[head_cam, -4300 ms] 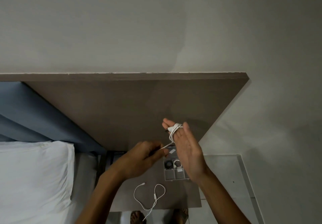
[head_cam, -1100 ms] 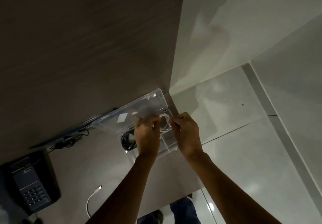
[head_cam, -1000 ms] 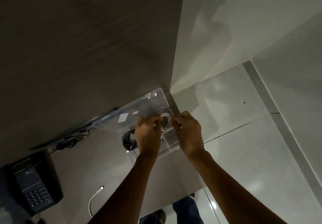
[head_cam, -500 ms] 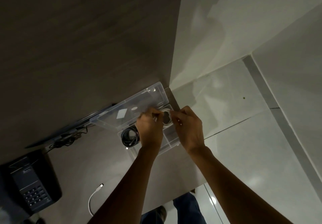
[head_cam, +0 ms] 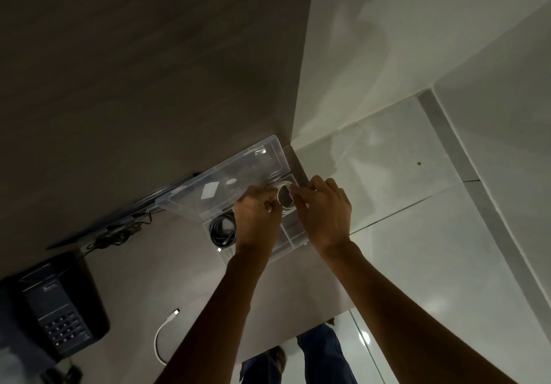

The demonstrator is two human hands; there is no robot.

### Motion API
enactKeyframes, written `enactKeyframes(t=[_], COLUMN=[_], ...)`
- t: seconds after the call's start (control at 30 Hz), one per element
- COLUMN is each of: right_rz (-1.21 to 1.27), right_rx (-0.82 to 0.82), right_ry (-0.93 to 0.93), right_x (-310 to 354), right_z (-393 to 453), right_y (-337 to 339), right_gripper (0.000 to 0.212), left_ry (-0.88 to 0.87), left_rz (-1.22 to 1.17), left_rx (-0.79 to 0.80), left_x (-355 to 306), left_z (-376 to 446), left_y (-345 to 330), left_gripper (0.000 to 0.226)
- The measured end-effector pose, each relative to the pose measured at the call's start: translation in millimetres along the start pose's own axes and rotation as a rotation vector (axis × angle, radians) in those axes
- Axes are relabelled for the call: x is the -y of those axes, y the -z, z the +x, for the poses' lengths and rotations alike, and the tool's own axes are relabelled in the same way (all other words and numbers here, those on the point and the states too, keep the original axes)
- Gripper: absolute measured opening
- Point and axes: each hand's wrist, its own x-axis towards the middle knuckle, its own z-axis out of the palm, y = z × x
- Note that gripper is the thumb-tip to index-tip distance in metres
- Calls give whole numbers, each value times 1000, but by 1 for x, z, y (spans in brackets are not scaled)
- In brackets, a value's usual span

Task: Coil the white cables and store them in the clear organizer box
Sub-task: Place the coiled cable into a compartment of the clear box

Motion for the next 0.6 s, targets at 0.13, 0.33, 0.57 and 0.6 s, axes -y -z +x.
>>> enactKeyframes(t=[0.13,0.33,0.57,0.6], right_rz=[-23,-27,-53,-35], right_rx=[25,40,63,67], right_ry=[-6,-4,44,38], right_x=[1,2,-2,-3], right_z=[2,3,5,5], right_y=[0,2,-1,-1], right_gripper=[17,18,22,22], left_ry=[-18,5,-63,-42], left_rz=[103,187,58,27], left_rx=[38,53,-144,-156], left_x=[-1,4,-5,-4], left_z=[7,10,-7,-8], left_y=[0,1,-19,-22], left_gripper=[11,18,6,8])
